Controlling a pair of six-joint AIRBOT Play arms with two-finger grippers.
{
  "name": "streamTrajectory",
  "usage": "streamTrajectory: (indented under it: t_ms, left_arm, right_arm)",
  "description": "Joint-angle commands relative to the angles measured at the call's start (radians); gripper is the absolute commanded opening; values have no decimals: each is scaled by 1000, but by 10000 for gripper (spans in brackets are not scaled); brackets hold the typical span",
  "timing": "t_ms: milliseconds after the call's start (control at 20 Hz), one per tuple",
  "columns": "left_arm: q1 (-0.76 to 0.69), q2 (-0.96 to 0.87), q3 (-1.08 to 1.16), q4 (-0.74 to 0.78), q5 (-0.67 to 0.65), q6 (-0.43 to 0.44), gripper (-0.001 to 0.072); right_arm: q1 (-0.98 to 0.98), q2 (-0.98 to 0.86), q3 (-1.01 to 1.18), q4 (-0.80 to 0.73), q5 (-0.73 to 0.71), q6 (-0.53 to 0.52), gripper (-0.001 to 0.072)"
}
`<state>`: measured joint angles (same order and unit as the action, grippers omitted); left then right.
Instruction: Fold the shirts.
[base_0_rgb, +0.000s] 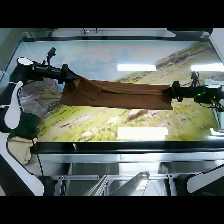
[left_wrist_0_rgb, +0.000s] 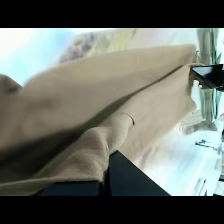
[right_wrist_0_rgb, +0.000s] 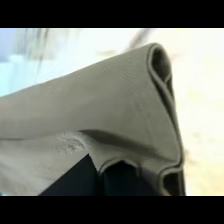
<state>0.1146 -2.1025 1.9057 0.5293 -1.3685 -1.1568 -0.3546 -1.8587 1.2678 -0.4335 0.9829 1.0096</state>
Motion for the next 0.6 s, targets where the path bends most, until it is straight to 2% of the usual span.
streamTrajectory:
  t_ms: [0,300,550]
  left_arm:
    - [-6,-102,122,1,-31,-61,15]
    - [-6,-107,108,-4,-32,-71,15]
    - [-6,-107,108,-8,45,-71,17]
  right_arm:
    - [0,-10,14,28,-21,-15,378]
    - [0,-10,73,192,-16,-30,361]
    - [0,-21,83,195,-122,-29,361]
